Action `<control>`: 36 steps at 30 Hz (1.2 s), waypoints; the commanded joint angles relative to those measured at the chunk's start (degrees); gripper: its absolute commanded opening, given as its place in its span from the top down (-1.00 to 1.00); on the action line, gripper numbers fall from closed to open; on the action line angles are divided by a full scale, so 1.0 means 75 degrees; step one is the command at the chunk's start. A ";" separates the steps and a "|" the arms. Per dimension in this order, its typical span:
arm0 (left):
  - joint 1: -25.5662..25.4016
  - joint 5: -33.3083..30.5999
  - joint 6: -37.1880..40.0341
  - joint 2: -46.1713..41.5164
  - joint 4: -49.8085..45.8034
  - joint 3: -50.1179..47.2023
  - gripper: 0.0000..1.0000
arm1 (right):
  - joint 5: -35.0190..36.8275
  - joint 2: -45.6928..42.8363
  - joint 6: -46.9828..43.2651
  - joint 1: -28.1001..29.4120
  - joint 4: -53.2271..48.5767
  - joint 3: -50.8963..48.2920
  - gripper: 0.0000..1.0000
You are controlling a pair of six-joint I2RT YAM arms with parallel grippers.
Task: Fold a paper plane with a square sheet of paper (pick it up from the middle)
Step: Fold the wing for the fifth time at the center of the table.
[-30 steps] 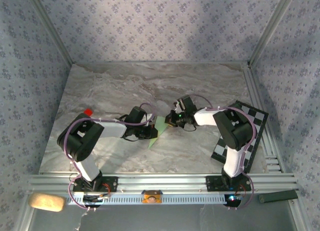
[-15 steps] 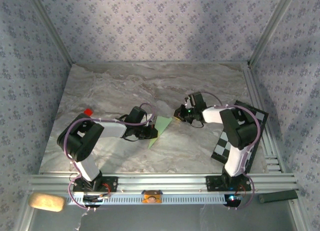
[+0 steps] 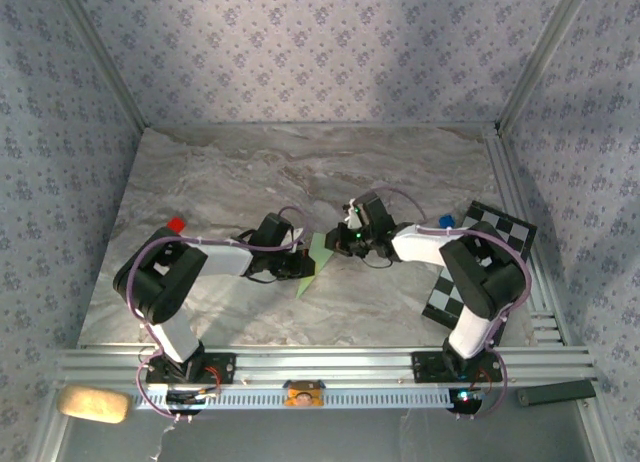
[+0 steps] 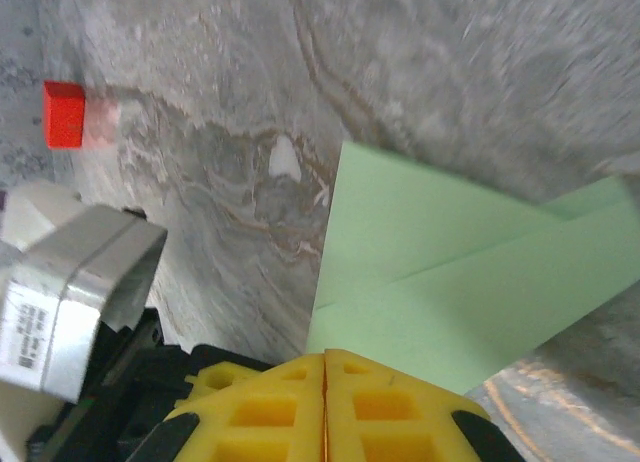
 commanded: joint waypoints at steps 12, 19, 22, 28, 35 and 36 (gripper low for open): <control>-0.0063 -0.0255 -0.0078 0.0108 -0.0800 -0.0274 1.00 | -0.0160 0.0563 0.0122 -0.0004 -0.0066 0.0322 0.86; -0.0057 -0.0256 -0.0109 0.0068 -0.0746 -0.0341 1.00 | -0.0058 0.0395 0.0413 -0.0194 0.0309 -0.0039 0.89; -0.0062 -0.0255 -0.0108 0.0069 -0.0752 -0.0340 1.00 | -0.0123 0.0393 0.0379 -0.0204 0.0273 0.0074 0.89; -0.0053 -0.0255 -0.0107 0.0049 -0.0761 -0.0328 1.00 | -0.0132 0.0750 0.0186 -0.0082 -0.0059 0.0423 0.91; -0.0115 -0.0225 -0.0194 -0.0488 -0.1136 0.0098 1.00 | 0.1020 0.1093 0.0235 -0.0164 -0.0809 0.0022 0.97; -0.0133 -0.0232 -0.0132 -0.0620 -0.1309 0.0267 0.98 | 0.1001 0.1155 0.0307 -0.0219 -0.0665 -0.0096 0.97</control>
